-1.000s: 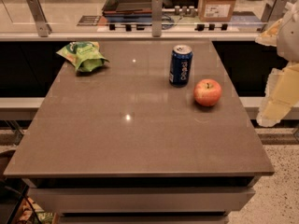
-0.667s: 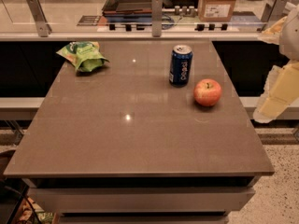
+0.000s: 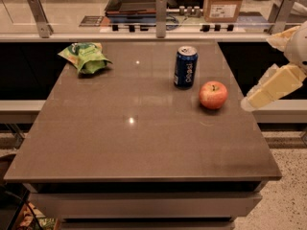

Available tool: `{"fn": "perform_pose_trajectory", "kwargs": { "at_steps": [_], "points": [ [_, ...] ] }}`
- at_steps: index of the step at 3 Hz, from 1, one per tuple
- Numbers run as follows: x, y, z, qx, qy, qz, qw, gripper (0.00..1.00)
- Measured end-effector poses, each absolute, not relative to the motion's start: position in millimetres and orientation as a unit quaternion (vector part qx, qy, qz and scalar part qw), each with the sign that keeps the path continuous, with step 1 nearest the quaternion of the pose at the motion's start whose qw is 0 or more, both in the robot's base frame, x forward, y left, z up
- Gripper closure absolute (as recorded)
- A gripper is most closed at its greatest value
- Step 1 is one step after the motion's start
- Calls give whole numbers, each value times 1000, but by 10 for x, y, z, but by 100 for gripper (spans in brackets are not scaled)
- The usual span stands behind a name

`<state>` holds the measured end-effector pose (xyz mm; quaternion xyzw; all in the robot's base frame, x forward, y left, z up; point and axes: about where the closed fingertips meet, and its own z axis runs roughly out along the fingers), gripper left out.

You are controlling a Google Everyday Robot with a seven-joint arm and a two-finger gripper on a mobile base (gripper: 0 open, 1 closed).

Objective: Move apple near green rice chip bag

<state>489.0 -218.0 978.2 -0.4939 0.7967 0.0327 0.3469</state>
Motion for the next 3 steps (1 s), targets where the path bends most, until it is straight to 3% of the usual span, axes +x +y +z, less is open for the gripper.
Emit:
{"fn": "perform_pose_trajectory", "kwargs": {
  "at_steps": [3],
  "points": [
    [5507, -2078, 9180, -413, 798, 129, 420, 0]
  ]
}}
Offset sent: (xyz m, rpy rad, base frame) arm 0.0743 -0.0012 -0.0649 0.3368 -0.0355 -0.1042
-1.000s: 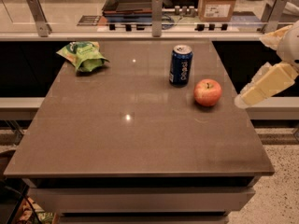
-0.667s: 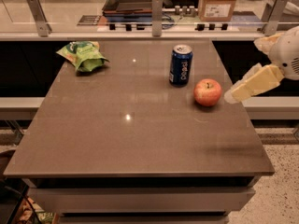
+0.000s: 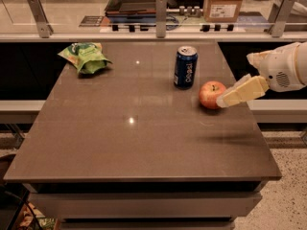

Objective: Move apple near green rice chip bag

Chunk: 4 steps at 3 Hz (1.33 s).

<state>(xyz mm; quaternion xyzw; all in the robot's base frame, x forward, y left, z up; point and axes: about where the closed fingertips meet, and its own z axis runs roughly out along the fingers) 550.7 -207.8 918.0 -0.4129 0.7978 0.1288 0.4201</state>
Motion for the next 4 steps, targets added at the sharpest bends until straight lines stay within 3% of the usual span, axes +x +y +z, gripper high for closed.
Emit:
{"fn": "perform_pose_trajectory", "kwargs": {
  "at_steps": [4],
  "points": [
    [5685, -1657, 8685, -402, 798, 169, 416, 0]
  ]
}}
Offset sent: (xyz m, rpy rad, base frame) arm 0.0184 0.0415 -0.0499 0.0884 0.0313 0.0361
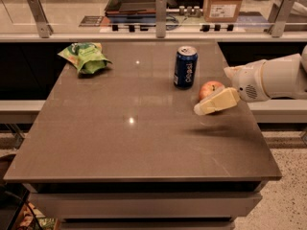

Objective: Move apple near green rice chip bag

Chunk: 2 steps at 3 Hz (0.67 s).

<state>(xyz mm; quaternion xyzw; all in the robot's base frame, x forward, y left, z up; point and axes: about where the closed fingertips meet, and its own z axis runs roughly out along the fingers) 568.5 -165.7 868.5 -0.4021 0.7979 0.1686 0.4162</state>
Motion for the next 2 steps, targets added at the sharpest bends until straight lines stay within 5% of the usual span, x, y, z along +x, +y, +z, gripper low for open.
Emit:
{"fn": "perform_pose_trajectory", "kwargs": {
  "at_steps": [2],
  "points": [
    [5698, -1646, 8556, -391, 813, 157, 403, 0]
  ]
}}
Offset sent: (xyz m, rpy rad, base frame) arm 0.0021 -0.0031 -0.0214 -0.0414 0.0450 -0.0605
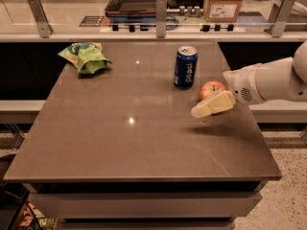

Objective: Move apple near green rice chip bag

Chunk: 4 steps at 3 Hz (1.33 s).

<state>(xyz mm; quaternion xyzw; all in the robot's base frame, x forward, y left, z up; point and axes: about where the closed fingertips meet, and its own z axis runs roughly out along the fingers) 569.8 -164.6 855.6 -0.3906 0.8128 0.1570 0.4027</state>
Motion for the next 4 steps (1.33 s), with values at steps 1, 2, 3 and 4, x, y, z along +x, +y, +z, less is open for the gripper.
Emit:
{"fn": "perform_pose_trajectory", "kwargs": {
  "at_steps": [1, 2, 3, 4],
  "points": [
    [5694, -1625, 8566, -392, 812, 158, 403, 10],
    [5692, -1607, 8573, -394, 811, 158, 403, 28],
    [5688, -1586, 8581, -395, 810, 158, 403, 53],
    [5686, -1568, 8587, -397, 809, 158, 403, 74]
  ]
}}
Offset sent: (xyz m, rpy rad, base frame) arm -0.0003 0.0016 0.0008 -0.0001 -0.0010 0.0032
